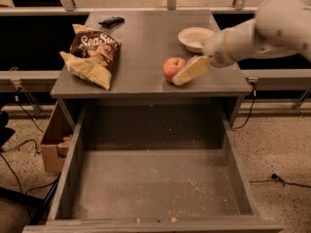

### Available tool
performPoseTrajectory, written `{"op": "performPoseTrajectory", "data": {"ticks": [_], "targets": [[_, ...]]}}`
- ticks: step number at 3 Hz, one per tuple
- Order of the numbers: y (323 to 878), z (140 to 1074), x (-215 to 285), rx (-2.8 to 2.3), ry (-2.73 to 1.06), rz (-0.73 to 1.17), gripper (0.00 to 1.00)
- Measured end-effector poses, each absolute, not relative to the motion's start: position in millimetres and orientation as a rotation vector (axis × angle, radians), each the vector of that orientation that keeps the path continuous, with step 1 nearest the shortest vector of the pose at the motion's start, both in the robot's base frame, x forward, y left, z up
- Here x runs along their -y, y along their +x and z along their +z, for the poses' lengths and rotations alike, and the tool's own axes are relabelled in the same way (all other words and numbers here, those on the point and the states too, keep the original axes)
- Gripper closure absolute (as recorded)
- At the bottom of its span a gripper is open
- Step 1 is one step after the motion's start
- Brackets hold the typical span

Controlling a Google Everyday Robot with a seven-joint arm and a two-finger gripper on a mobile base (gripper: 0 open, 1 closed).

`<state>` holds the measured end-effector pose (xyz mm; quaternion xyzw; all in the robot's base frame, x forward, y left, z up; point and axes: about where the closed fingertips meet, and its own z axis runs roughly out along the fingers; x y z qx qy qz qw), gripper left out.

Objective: Pick apple from top drawer and place on counter

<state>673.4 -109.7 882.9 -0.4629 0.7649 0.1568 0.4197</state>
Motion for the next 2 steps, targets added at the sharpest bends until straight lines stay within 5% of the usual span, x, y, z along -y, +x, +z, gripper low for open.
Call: {"op": "performPoseTrajectory", "data": {"ticks": [2], "targets": [[557.0, 969.8, 170.7, -1.827, -1.093, 0.087, 0.00]]}}
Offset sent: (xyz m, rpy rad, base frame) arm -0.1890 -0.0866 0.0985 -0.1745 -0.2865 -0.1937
